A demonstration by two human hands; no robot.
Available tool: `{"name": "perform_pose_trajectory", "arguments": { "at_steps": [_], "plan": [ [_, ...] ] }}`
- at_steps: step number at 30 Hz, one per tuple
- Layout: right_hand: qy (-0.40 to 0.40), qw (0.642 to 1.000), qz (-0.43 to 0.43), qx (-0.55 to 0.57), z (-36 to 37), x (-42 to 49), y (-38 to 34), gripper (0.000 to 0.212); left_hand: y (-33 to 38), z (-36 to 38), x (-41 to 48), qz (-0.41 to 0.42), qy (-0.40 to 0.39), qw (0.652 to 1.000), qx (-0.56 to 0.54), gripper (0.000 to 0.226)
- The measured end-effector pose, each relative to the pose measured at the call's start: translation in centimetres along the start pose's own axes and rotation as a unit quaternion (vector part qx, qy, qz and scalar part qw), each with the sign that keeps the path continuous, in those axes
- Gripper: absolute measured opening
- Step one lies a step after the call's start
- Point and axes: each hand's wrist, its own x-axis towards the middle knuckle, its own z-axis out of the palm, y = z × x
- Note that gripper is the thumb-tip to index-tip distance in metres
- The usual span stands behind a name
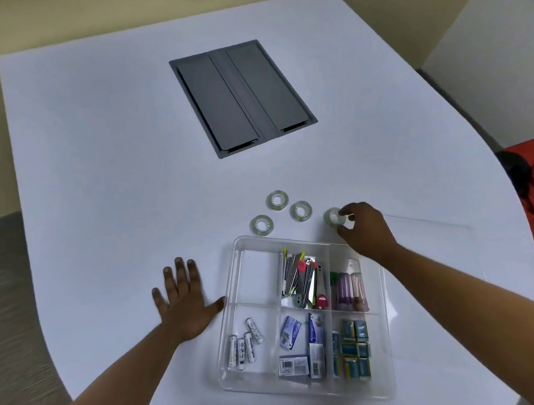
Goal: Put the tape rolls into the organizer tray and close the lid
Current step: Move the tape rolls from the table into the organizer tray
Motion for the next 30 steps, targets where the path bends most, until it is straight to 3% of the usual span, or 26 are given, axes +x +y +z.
{"name": "perform_pose_trajectory", "arguments": {
  "at_steps": [8,15,21,25,30],
  "plan": [
    [-0.062,0.991,0.095,-0.074,2.6,4.7,0.2,0.063,0.1,-1.7,-0.1,0.015,-0.102,0.995,0.012,0.114],
    [-0.02,0.994,0.103,-0.038,2.3,4.7,-1.0,0.051,-0.2,-2.1,-0.1,0.028,-0.13,0.991,0.008,0.116],
    [0.03,0.995,-0.029,0.09,1.3,0.8,-5.5,0.028,-0.1,-2.1,-0.2,0.029,-0.123,0.992,0.004,0.117],
    [-0.07,0.984,-0.141,0.081,2.4,-3.6,-9.1,0.015,0.1,-2.4,-0.5,0.025,-0.119,0.993,0.004,0.117],
    [-0.212,0.953,-0.214,-0.03,4.9,-7.5,-11.3,0.032,0.5,-2.8,-0.8,0.02,-0.119,0.993,0.001,0.117]
  ]
}}
